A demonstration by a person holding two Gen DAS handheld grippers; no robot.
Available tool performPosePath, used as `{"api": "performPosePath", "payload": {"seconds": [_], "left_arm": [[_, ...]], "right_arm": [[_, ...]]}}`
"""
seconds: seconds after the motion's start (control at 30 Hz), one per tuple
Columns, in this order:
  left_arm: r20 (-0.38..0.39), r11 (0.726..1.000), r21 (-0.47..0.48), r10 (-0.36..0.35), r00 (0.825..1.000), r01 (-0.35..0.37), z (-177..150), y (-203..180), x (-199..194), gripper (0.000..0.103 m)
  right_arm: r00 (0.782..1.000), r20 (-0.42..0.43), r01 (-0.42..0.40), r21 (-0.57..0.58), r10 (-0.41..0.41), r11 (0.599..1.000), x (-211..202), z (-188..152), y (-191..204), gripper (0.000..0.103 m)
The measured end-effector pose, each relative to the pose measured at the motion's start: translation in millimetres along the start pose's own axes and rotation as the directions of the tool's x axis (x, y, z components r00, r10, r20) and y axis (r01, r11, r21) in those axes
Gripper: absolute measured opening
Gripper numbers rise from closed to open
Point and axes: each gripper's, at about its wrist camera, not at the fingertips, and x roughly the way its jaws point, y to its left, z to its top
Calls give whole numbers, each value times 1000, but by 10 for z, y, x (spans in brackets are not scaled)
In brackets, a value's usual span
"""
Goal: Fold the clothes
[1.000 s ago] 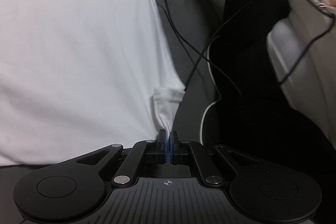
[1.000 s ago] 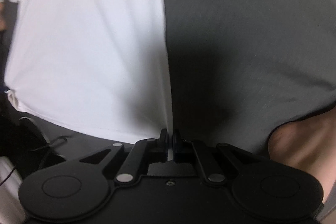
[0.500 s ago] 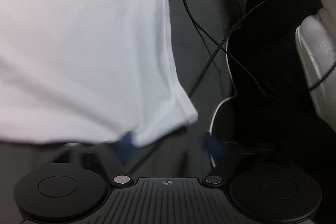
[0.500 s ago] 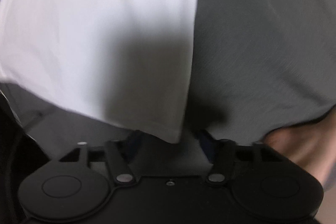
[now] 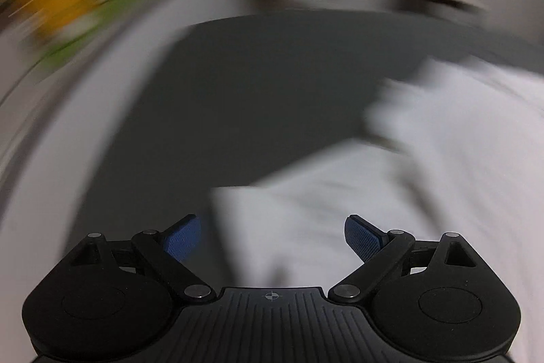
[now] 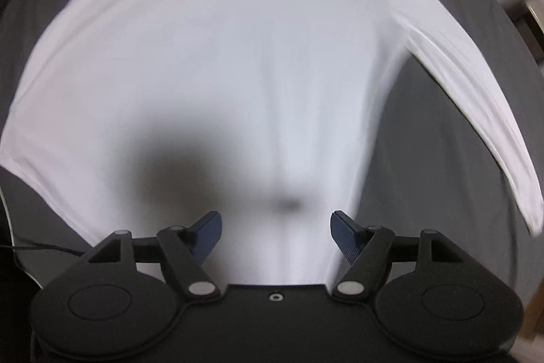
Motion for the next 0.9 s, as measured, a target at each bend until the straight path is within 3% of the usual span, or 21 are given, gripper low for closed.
{"api": "performPosePath", "payload": {"seconds": [0.07, 0.13, 0.2, 0.27, 0.3, 0.33, 0.37, 0.4, 0.43, 0.5, 0.57, 0.6, 0.63, 0.7, 0.8, 0.87, 0.9], "left_arm": [[-18, 987, -162, -3, 1000, 0, -29, 290, 206, 93], [-20, 964, -263, -52, 998, 45, -117, 439, 386, 93], [-23, 951, -302, -75, 997, 65, -183, 452, 547, 93], [-30, 958, -281, -73, 997, 61, -257, 363, 684, 92], [-28, 962, -265, -71, 997, 61, -313, 294, 716, 75], [-22, 965, -254, -75, 997, 67, -369, 224, 708, 46], [-21, 964, -253, -86, 996, 78, -366, 199, 719, 33], [-5, 960, -262, -104, 995, 99, -365, 179, 701, 10], [32, 948, -286, -133, 991, 137, -364, 170, 638, 4], [133, 931, -286, -194, 972, 225, -335, 110, 428, 4], [245, 916, -217, -282, 927, 336, -287, -20, 136, 4], [286, 906, -154, -341, 896, 394, -261, -136, -16, 4], [308, 886, -92, -408, 860, 454, -242, -279, -151, 3], [296, 835, 30, -532, 793, 549, -234, -623, -313, 3], [125, 729, 197, -682, 720, 656, -412, -1308, -381, 3], [-16, 643, 277, -740, 672, 714, -562, -1748, -393, 4], [-92, 619, 303, -738, 669, 725, -660, -1919, -376, 4]], "right_arm": [[999, 23, -39, -24, 40, 999, 24, 61, 184, 70], [995, 38, -92, -37, 93, 995, 68, 136, 340, 70], [988, 35, -151, -32, 152, 988, 158, 243, 427, 70], [976, 19, -218, -24, 218, 976, 227, 367, 534, 70], [970, 16, -244, -20, 244, 970, 252, 425, 585, 70], [967, 17, -255, -23, 256, 967, 269, 471, 630, 70], [966, 18, -259, -31, 259, 965, 281, 510, 670, 70], [965, 19, -262, -38, 263, 964, 293, 549, 710, 70], [965, 30, -261, -42, 262, 964, 320, 600, 746, 70], [963, 77, -258, -37, 260, 966, 359, 715, 792, 70], [946, 168, -281, 0, 277, 960, 299, 815, 762, 70], [930, 226, -304, 31, 290, 952, 256, 853, 715, 70], [904, 299, -342, 73, 307, 937, 208, 882, 648, 70], [825, 461, -442, 164, 328, 882, 108, 926, 485, 70], [702, 650, -569, 267, 291, 778, 63, 940, 270, 75], [667, 701, -623, 338, 252, 706, 125, 950, 211, 75], [663, 710, -640, 373, 237, 671, 186, 982, 208, 75]]}}
